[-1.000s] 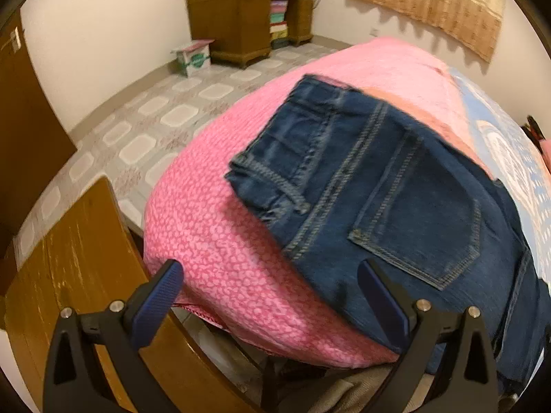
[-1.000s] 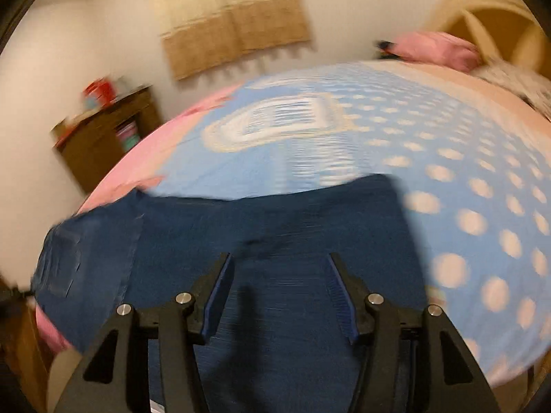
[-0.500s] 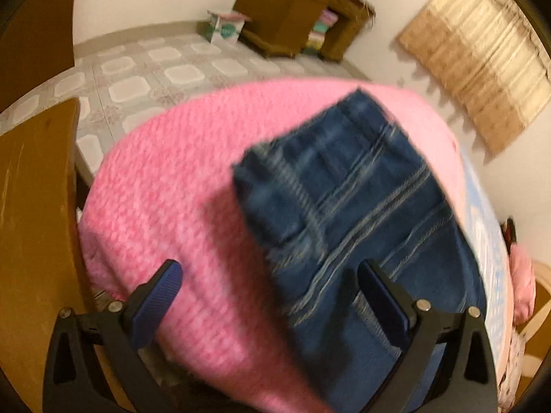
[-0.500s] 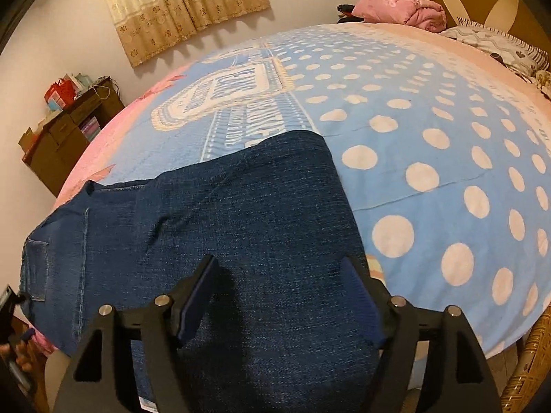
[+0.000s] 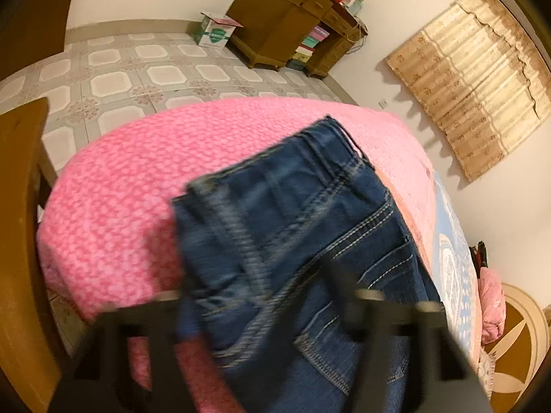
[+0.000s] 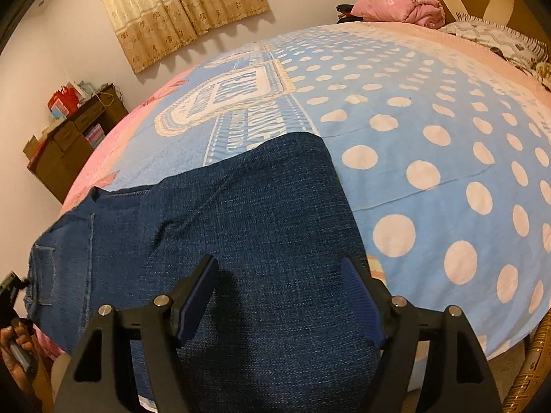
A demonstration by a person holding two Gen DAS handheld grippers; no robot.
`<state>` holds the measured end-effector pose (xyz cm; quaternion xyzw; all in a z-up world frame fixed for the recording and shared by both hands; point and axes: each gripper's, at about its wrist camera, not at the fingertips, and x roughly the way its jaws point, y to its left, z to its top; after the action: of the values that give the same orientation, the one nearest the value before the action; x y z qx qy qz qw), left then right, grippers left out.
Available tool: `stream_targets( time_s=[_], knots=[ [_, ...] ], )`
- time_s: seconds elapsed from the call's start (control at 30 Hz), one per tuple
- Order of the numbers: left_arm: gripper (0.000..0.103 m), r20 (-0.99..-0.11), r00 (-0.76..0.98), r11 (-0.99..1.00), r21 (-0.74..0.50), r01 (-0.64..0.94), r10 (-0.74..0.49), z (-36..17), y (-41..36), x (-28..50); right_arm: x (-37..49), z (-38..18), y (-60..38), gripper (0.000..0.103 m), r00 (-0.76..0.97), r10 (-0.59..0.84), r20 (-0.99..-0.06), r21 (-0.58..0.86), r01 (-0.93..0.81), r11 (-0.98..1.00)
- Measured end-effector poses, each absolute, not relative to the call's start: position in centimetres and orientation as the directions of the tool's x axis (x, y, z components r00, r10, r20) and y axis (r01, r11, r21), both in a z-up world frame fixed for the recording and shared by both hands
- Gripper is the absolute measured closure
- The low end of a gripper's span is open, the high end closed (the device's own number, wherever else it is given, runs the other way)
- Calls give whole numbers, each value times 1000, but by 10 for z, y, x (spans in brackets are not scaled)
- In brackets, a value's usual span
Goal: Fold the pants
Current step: 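Grasp the jeans waistband with the left gripper and lift it, then fold the held waistband over toward the leg hem with the left gripper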
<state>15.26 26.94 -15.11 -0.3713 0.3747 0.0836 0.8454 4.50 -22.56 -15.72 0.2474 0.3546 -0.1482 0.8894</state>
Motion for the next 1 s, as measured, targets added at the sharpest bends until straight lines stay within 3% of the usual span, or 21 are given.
stream_targets(
  time_s=[0.03,0.07,0.2,0.3,0.4,0.5,0.57,0.7,0.83,1.0],
  knots=[
    [71,-673,720,701,-597,-391,-171,-150,271,147,44,-157,-226,27,708,-83,-701,343,437,831],
    [73,-640,739,688,-634,-352,-211,-148,273,144,44,-157,-227,27,713,-77,-696,355,436,827],
    [73,-646,733,702,-623,-347,-211,-146,272,148,43,-158,-229,27,723,-68,-687,376,434,819],
    [64,-668,706,671,-637,-379,-236,-163,278,161,42,-158,-230,28,727,-64,-683,384,432,816],
    [63,-659,713,646,-657,-388,-241,-158,278,161,41,-159,-233,28,737,-50,-674,408,427,807],
    [76,-655,716,692,-633,-347,-241,-141,268,159,35,-159,-238,28,759,-25,-651,456,417,786],
    [77,-637,734,722,-620,-307,-235,-124,259,154,27,-159,-244,28,785,-12,-619,505,410,760],
    [78,-579,781,824,-544,-160,-231,-74,220,147,6,-154,-253,28,834,-47,-549,567,413,713],
    [78,-489,814,881,-469,58,-314,-18,157,135,-2,-154,-257,27,853,-48,-520,600,404,690],
    [78,-431,776,887,-247,389,-460,22,45,98,-19,-152,-267,27,882,-63,-468,657,395,642]
  ],
)
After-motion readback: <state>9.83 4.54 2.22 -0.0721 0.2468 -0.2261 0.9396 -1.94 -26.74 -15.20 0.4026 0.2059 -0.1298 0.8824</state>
